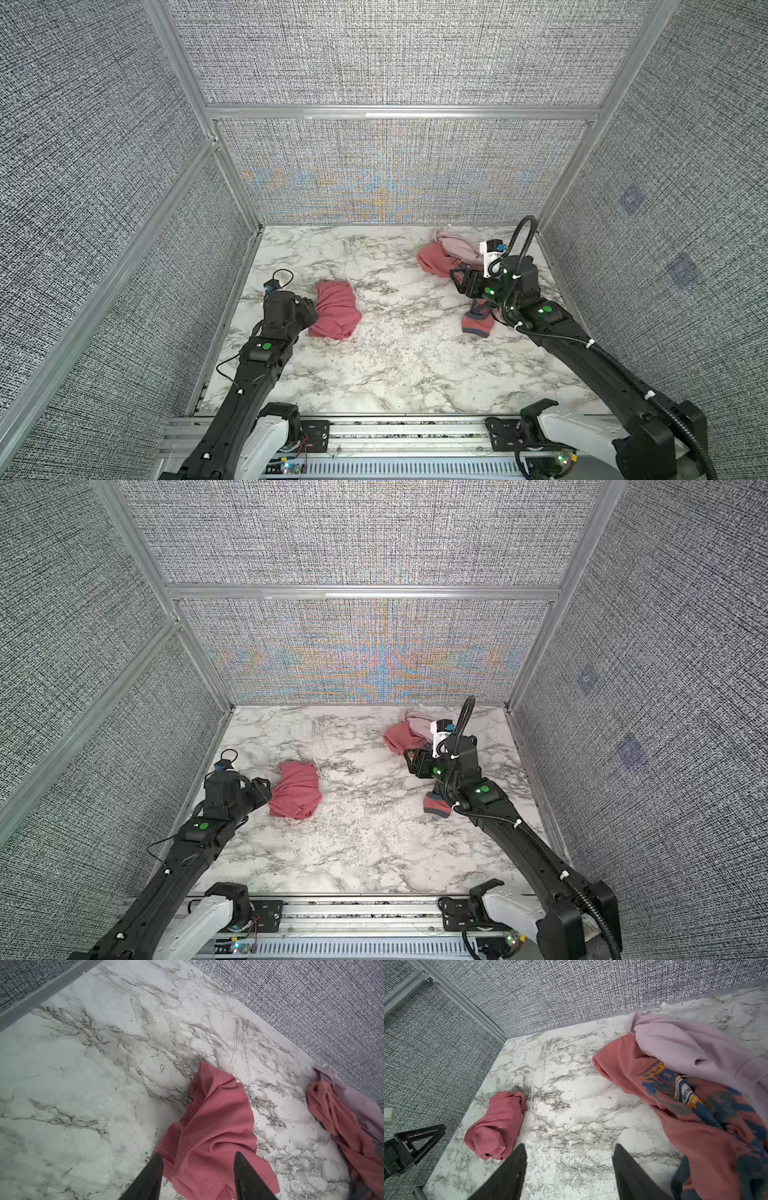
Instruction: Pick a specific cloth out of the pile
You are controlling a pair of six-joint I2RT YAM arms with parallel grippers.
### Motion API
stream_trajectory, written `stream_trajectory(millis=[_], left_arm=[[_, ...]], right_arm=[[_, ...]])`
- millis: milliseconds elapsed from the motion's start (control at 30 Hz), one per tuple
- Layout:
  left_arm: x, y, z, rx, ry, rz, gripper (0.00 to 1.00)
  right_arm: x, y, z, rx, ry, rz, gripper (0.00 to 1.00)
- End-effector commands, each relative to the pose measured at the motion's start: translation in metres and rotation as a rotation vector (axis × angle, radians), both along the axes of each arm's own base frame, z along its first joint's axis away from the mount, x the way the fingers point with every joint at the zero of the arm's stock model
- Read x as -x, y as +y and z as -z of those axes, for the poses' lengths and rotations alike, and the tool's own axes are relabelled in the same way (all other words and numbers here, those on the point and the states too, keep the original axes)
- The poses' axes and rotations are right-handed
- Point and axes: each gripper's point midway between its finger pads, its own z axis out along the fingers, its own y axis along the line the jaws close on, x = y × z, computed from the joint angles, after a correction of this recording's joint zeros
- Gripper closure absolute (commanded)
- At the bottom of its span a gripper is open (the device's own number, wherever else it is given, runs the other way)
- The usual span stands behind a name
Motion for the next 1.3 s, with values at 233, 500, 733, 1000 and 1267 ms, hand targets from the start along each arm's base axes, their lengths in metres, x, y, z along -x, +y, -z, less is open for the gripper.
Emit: stream_trajectory(millis=[233, 500, 733, 1000, 1267], left_arm=[[-0.007, -0.068, 0.035, -0.022, 0.073, 0.24, 0.44], [-0.019, -0.072, 0.074, -0.017, 0.136, 0.221, 0.42], [-0.053, -0.046, 0.102, -0.027, 0.237, 0.089, 0.42], [-0.111, 0.016, 0.106, 0.028, 0.219, -0.072, 0.42], [-0.133, 0.052, 0.072, 0.015, 0.172, -0.144, 0.42]], right_arm=[[-0.007, 0.011, 0.001, -0.028, 0.002, -0.009, 0.33], [-0.016, 0.012, 0.004, -0.008, 0.01, -0.002, 0.33], [-0.032, 0.018, -0.005, -0.004, -0.003, -0.002, 0.33], [-0.037, 0.019, -0.013, 0.0, -0.018, 0.005, 0.33], [-0.029, 0.012, -0.013, 0.006, -0.02, 0.021, 0.33]])
